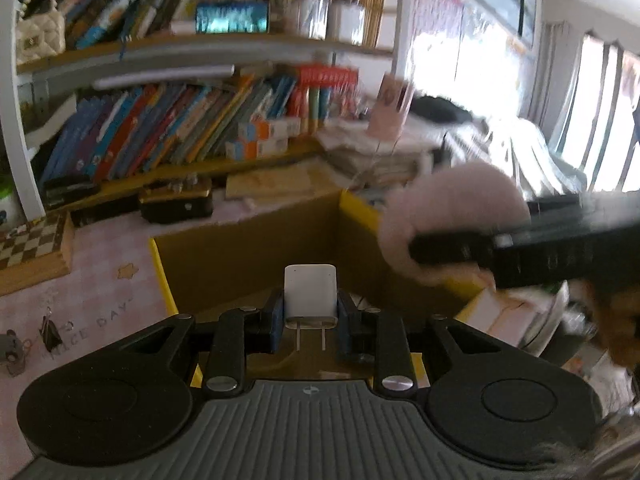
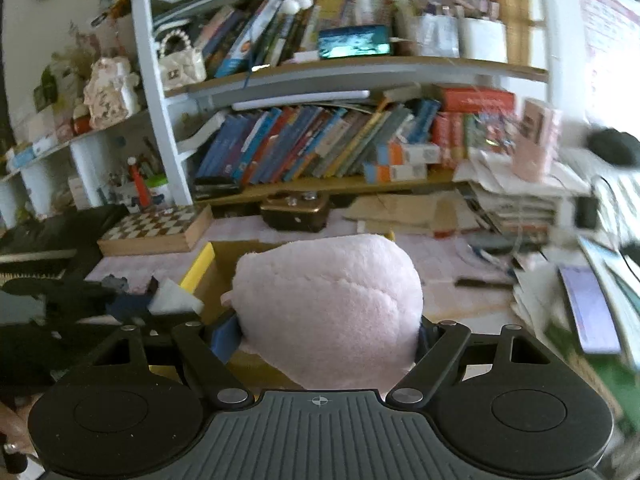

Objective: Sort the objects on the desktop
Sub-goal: 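Carry the white plug and pink pig over the yellow box with both tools, then open the left tool over the box while the right tool releases the pink pig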

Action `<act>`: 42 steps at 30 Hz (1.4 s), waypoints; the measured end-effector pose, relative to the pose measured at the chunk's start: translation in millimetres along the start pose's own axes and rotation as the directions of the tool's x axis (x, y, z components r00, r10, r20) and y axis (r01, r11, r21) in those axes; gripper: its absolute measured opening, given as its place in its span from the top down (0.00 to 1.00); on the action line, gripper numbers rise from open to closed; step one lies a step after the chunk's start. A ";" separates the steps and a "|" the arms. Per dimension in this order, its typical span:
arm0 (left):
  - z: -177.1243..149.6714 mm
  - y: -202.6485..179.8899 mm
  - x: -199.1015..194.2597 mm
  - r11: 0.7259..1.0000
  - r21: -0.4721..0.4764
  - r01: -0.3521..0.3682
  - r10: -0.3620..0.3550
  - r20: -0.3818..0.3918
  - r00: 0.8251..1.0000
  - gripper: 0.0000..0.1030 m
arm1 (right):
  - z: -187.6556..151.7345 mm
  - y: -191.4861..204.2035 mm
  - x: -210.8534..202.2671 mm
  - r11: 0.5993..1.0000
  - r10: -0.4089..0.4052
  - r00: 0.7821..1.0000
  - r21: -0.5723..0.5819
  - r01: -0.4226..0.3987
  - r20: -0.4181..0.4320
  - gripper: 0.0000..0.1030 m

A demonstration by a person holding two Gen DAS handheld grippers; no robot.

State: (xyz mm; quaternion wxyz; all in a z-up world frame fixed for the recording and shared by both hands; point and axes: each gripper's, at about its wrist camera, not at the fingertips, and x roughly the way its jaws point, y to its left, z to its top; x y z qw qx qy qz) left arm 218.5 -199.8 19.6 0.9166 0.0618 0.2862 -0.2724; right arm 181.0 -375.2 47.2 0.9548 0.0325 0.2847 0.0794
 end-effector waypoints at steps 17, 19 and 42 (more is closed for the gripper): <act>-9.5 1.8 70.0 0.998 -0.040 0.050 -0.059 -0.252 0.966 0.76 | 21.0 12.5 152.0 0.977 0.104 0.926 -0.137 -0.163 -0.362 0.21; -12.0 3.7 70.2 0.996 -0.068 0.056 -0.072 -0.256 0.964 0.76 | 19.1 19.7 164.1 0.970 0.104 0.907 -0.159 -0.182 -0.409 0.20; -10.1 -6.0 7.9 0.997 -0.066 -0.038 0.035 -0.039 0.999 0.20 | 33.1 35.8 147.3 0.957 0.113 0.951 -0.226 -0.182 -0.287 0.09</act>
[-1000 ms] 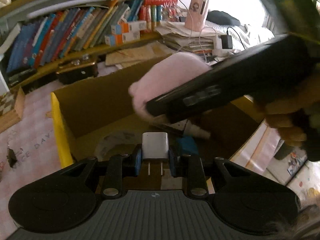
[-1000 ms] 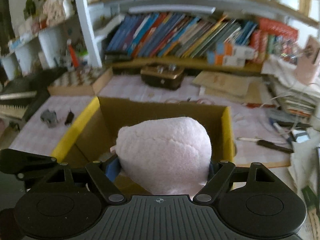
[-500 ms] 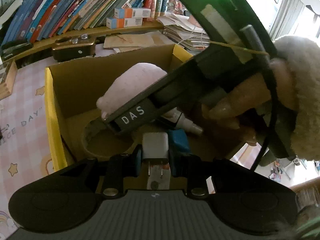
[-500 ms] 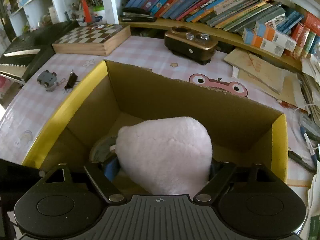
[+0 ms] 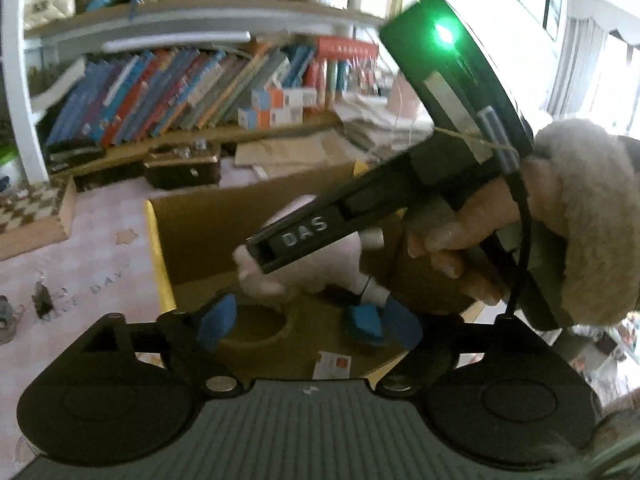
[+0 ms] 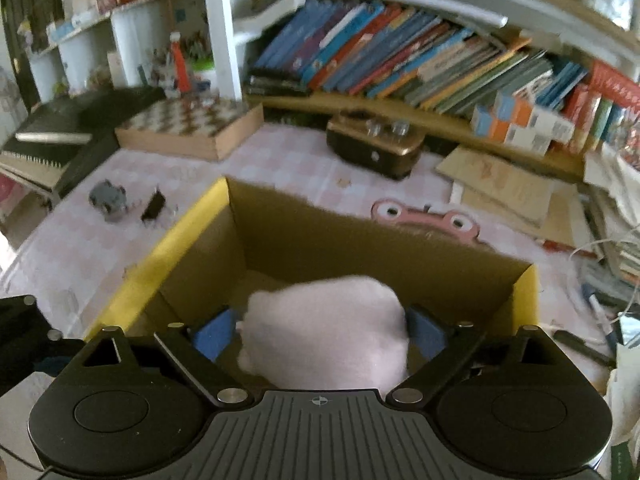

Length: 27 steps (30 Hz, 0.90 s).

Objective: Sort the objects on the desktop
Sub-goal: 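Open the left tool over the box while the right tool releases the pink pig, then withdraw both tools from the box and move toward the grey toy car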

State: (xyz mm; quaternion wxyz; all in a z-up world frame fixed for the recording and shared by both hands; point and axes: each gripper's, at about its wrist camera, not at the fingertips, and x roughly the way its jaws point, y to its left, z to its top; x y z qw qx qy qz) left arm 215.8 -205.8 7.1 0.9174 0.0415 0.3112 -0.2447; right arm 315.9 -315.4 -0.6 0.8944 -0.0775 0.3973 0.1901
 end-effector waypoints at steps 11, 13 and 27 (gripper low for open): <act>-7.2 13.0 -75.4 0.993 -0.066 -0.094 0.105 0.196 0.975 0.05 | -13.9 -8.3 -67.4 0.991 -0.087 0.972 0.122 0.062 0.219 0.09; -11.5 17.8 -86.1 0.991 -0.083 -0.105 0.121 0.212 0.970 0.04 | -21.7 -9.2 -81.4 0.985 -0.118 0.962 0.150 0.082 0.246 0.09; -48.8 45.6 -136.7 0.992 -0.087 -0.091 0.109 0.234 0.966 0.03 | -94.8 15.4 -154.5 0.900 -0.354 0.894 0.358 0.248 0.273 0.09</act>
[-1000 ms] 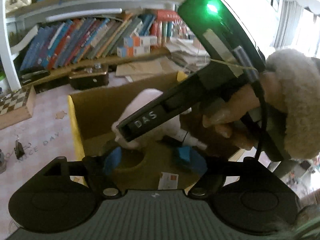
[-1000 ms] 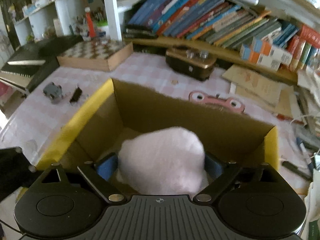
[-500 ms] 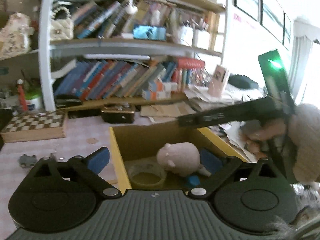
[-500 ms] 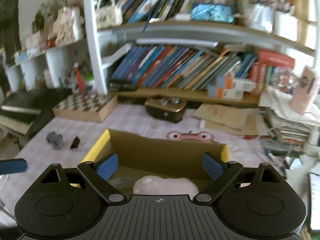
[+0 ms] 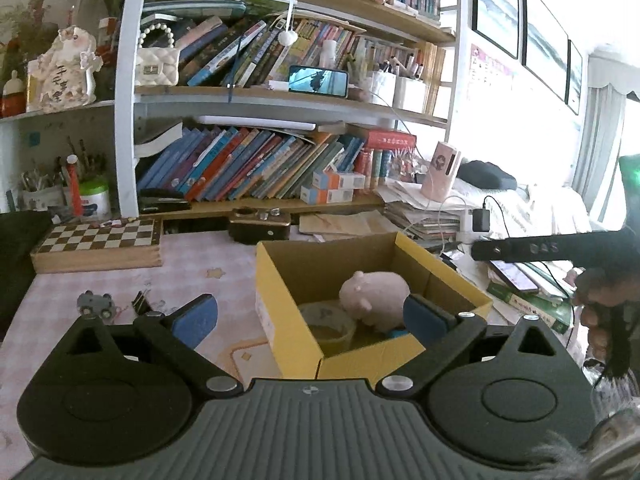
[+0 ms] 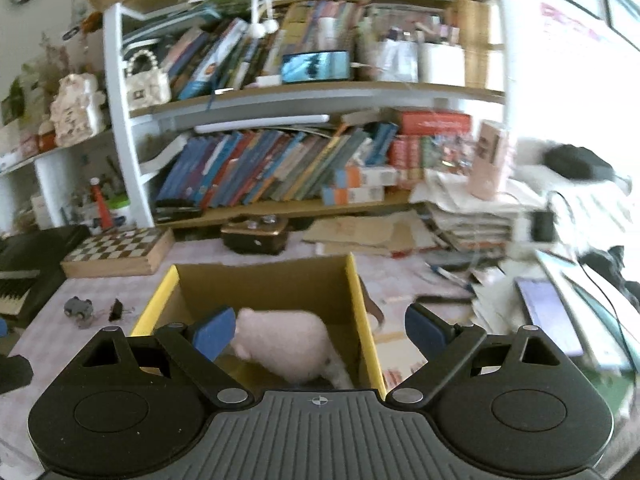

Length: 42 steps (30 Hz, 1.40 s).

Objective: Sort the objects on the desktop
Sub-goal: 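Withdraw both tools from the box and move toward the grey toy car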

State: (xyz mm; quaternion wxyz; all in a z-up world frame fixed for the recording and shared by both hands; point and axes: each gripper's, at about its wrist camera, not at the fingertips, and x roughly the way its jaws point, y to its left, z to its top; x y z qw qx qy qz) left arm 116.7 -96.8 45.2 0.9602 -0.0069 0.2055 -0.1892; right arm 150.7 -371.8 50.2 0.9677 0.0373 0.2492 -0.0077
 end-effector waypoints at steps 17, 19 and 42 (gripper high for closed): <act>-50.6 59.9 -64.7 0.997 -0.022 -0.074 0.072 -0.057 0.996 0.00 | -94.3 73.6 -63.7 0.991 -0.097 0.990 0.082 0.106 -0.105 0.09; -56.4 67.9 -70.7 0.996 -0.029 -0.089 0.087 -0.068 0.994 0.00 | -101.7 83.9 -67.3 0.991 -0.094 0.989 0.087 0.104 -0.118 0.09; -104.5 120.0 -121.4 0.977 -0.063 -0.202 0.190 -0.167 0.967 0.00 | -151.3 200.6 -90.9 0.997 0.052 0.977 -0.042 -0.062 -0.206 0.09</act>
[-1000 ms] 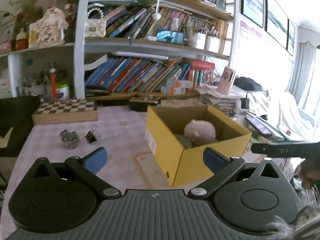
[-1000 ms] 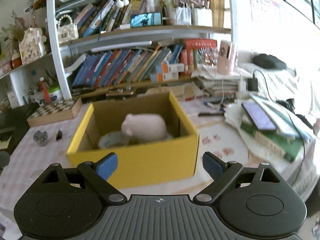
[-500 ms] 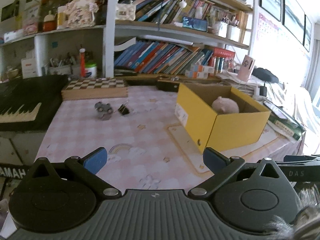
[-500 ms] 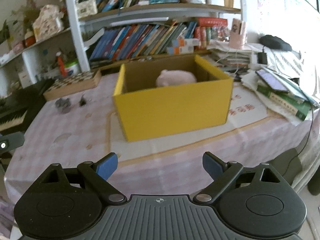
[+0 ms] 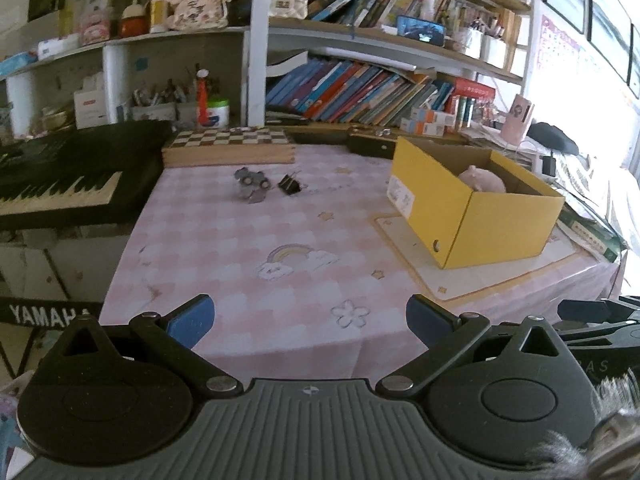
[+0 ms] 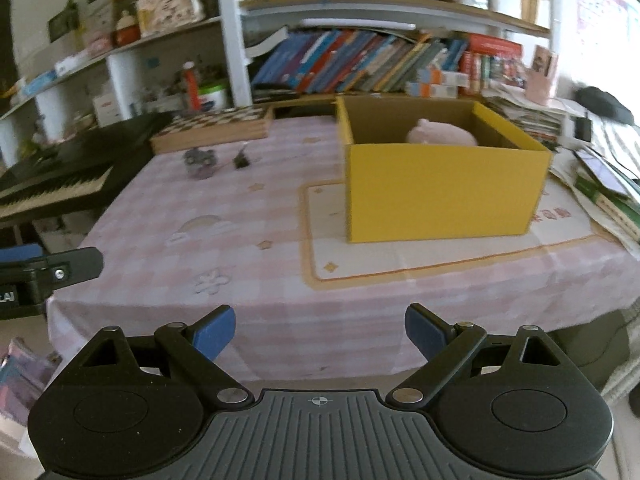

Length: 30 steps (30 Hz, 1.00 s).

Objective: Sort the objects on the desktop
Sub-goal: 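Withdraw both tools from the box and move toward the grey toy car, then move the left tool toward the grey toy car while the right tool approaches the black binder clip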

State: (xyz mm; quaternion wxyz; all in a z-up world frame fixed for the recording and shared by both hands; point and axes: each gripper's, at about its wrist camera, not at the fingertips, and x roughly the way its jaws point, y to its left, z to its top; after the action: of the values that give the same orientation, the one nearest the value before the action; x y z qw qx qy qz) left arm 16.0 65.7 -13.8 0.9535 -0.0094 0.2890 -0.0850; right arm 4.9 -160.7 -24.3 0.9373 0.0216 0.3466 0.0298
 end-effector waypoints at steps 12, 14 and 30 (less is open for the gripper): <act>-2.6 32.5 -4.2 0.997 -0.044 -0.063 0.063 -0.013 0.998 0.00 | 5.8 36.2 12.9 0.996 0.067 0.997 -0.064 -0.068 -0.024 0.09; -0.7 36.3 -2.3 0.996 -0.051 -0.070 0.069 -0.014 0.998 0.00 | 8.3 42.1 15.1 0.994 0.078 0.997 -0.078 -0.079 -0.023 0.09; 16.5 58.2 31.3 0.992 -0.083 -0.097 0.094 -0.030 0.995 0.00 | 33.8 69.6 53.2 0.978 0.139 0.989 -0.150 -0.144 -0.047 0.16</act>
State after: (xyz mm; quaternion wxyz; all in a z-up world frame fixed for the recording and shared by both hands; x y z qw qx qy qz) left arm 59.9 117.3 -21.1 0.9513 -0.0345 0.3051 -0.0272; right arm 64.4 -88.1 -28.8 0.9252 -0.0262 0.3579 0.1233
